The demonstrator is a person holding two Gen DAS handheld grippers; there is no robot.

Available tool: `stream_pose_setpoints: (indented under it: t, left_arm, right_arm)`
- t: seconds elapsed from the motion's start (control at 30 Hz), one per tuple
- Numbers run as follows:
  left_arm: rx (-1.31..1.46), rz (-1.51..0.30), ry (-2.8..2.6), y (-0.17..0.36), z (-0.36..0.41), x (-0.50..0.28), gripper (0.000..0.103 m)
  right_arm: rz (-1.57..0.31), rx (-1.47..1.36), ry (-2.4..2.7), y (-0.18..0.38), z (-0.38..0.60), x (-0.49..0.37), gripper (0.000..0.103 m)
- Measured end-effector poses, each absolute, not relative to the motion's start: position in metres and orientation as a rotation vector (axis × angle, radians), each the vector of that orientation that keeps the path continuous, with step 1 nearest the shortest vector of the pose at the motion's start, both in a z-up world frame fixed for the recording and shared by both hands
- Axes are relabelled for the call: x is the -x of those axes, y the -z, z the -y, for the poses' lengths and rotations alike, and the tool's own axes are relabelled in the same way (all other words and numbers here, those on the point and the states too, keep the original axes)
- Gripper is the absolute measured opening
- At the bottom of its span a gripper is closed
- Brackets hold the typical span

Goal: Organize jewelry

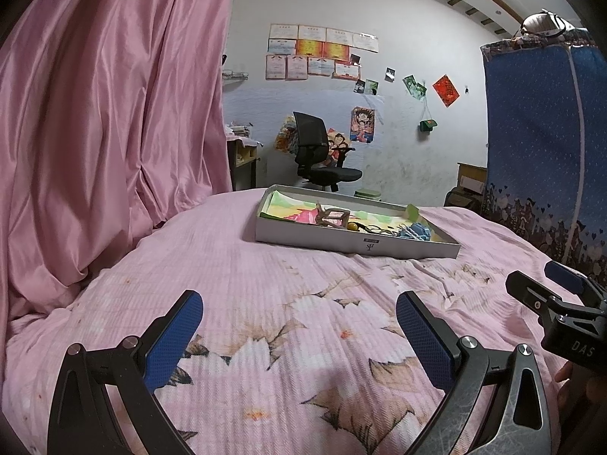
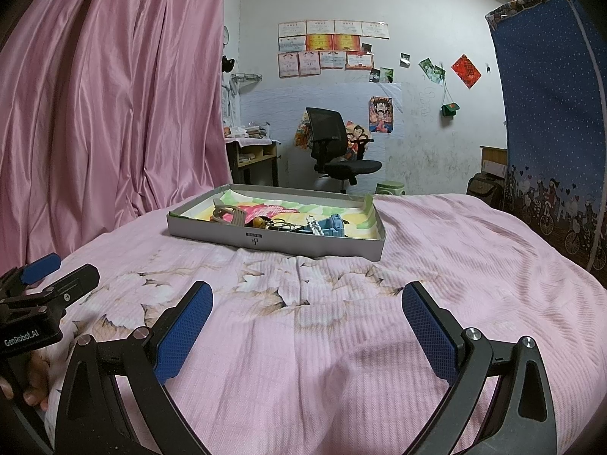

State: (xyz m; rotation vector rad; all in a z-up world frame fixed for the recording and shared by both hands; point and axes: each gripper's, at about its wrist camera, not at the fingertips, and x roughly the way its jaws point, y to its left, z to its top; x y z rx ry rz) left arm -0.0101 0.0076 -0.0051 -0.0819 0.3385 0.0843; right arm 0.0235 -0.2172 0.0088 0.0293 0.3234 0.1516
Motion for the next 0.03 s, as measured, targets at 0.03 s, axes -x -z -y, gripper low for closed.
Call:
stream_pose_setpoints:
  t: [0.03]
  left_arm:
    - [0.083, -0.339, -0.083, 0.0049, -0.007, 0.01, 0.103]
  right_arm:
    - [-0.324, -0.029, -0.152, -0.009, 0.2174, -0.0235, 0.098]
